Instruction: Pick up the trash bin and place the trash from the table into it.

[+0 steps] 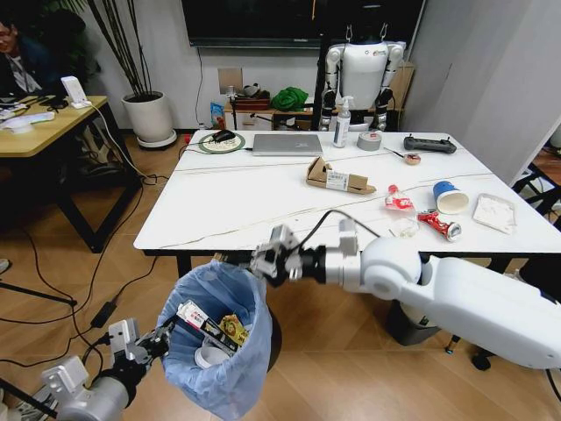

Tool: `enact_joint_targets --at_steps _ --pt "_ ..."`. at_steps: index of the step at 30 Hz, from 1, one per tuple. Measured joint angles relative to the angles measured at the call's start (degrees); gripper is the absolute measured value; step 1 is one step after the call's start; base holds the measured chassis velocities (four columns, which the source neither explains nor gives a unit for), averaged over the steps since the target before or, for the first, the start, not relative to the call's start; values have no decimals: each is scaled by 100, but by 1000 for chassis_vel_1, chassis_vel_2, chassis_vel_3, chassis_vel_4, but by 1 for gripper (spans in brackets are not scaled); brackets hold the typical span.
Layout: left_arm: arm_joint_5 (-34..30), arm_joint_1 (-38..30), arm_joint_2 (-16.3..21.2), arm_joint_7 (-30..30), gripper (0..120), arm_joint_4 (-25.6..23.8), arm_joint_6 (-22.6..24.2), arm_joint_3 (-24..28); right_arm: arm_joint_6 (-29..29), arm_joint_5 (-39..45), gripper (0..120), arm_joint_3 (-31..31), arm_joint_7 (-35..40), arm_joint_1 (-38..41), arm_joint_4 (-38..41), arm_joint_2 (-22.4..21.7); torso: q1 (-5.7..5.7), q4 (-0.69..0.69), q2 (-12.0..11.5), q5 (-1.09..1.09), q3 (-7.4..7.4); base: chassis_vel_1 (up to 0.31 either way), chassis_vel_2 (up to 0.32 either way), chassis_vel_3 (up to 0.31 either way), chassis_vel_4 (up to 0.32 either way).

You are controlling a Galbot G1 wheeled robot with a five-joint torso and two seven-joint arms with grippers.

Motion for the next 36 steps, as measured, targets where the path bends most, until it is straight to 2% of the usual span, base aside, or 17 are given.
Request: enact_joint_targets --at_steps 11,14,18,19,21,23,27,29,31,34,35,36 --pt "6 -45 -72 -23 0 16 9 33 112 -319 1 63 -367 -228 -264 -42 0 -1 0 1 0 0 0 0 0" --pt "0 -44 -80 -50 0 16 17 42 121 -349 15 132 -475 -286 -302 -74 0 -1 0 1 0 0 0 0 0" --pt "3 -30 -88 -55 0 16 22 50 126 -348 25 193 -513 -324 -307 -92 0 -2 0 2 0 0 0 0 0" --pt "13 -10 -88 -57 0 16 23 61 129 -313 33 252 -515 -337 -304 -99 0 -1 0 2 0 0 0 0 0" --pt "27 12 -84 -59 0 15 24 66 132 -244 40 350 -514 -361 -300 -109 0 -1 0 2 0 0 0 0 0" --pt "33 20 -81 -59 0 14 24 67 132 -201 41 412 -504 -378 -300 -110 0 -1 0 2 0 0 0 0 0" --pt "64 38 -52 -60 0 2 18 72 170 166 64 1082 14 -531 -468 -81 0 -1 0 2 0 0 0 0 0" --pt "65 39 -46 -60 0 1 18 72 174 204 66 1181 137 -550 -507 -70 0 -1 0 2 0 0 0 0 0" --pt "66 47 -30 -60 0 -6 14 71 335 246 76 1442 490 -581 -719 -47 0 -1 0 2 1 0 0 0 0" --pt "72 60 -25 -58 0 -18 11 63 476 207 82 1663 672 -587 -1012 -29 0 -1 0 2 1 0 0 0 0" --pt "79 76 -27 -50 0 -31 8 47 490 158 90 1843 712 -604 -1284 -13 0 -1 0 3 1 0 0 0 0" --pt "79 76 -27 -50 0 -31 8 47 490 158 90 1843 712 -604 -1284 -13 0 -1 0 3 1 0 0 0 0"
